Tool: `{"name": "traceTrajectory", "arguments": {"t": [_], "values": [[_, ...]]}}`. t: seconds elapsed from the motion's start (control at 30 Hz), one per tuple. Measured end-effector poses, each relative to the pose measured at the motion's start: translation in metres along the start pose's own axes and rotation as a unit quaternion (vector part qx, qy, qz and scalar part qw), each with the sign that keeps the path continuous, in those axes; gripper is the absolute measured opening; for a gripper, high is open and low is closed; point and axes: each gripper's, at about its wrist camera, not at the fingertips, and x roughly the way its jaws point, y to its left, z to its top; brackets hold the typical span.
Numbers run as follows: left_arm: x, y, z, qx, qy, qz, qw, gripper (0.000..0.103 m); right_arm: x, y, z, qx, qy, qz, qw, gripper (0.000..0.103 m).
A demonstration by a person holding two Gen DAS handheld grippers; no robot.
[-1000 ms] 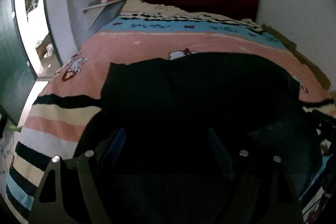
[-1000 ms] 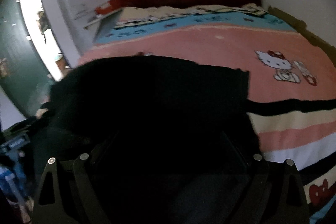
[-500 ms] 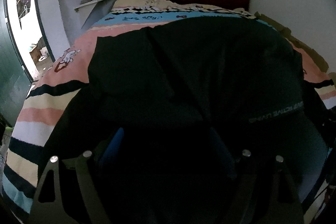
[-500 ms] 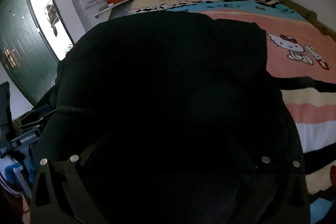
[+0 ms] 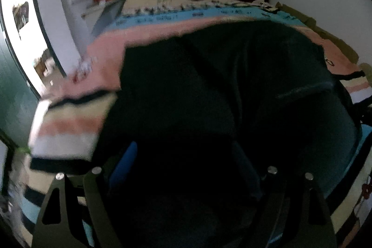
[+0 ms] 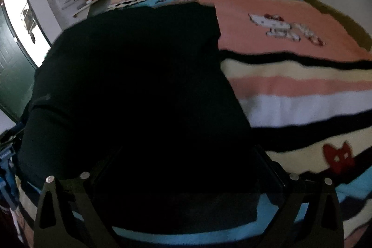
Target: Fold large clothes
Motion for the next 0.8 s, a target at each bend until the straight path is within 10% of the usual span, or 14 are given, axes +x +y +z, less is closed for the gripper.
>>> {"name": "traceTrajectory", "arguments": {"t": [0.33,0.8], "values": [[0.062,-0.003,0.097,-0.009,0.003,0.010,0.9999,0.083,0.018,0.078,0.106,-0.041,-0.057,0.025,0.997,0.101],[0.095,0.029,0.074,-0.062,0.051,-0.006,0.9968,0.084,0.073,0.050,0.104,0.002,-0.027,0.043,0.999,0.101]]}}
